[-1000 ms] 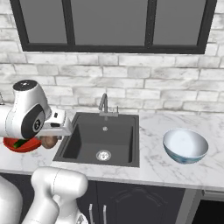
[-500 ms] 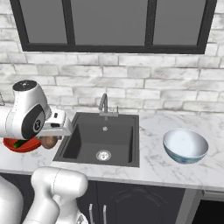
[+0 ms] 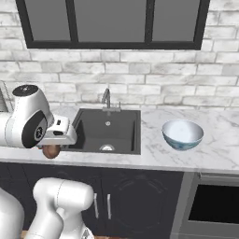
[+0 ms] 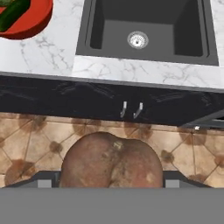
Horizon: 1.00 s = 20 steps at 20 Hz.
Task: Pick the cucumbers from the cabinet and place them in one bowl. Pick the potato from the sink and place it in the other bowl.
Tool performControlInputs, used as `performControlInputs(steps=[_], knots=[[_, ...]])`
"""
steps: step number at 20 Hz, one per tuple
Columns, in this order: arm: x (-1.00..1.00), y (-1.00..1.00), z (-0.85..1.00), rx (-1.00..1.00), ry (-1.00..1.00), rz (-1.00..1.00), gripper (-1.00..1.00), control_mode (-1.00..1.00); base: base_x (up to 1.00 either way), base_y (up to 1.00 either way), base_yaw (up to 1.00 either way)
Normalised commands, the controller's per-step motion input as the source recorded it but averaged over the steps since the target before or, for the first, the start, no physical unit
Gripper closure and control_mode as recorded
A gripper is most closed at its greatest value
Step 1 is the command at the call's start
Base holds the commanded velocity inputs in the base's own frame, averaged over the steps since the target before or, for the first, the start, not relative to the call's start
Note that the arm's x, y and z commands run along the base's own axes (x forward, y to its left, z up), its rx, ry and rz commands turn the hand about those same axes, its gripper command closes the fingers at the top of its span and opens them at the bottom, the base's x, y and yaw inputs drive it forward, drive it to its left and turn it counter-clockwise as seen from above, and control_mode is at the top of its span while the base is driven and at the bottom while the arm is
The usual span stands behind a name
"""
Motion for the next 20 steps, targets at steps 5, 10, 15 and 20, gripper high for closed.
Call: performControlInputs(steps=[5, 10, 15, 20], knots=[[0.0, 0.0, 0.0, 0.0, 0.0, 0.0, 1.0, 1.0, 0.09, -0.54, 0.03], [0.0, 0.0, 0.0, 0.0, 0.0, 0.0, 1.0, 1.0, 0.04, -0.9, 0.02], [0.0, 0.0, 0.0, 0.0, 0.0, 0.0, 1.0, 1.0, 0.06, -1.0, 0.0], [0.0, 0.0, 0.0, 0.0, 0.0, 0.0, 1.0, 1.0, 0.36, -0.58, 0.0]])
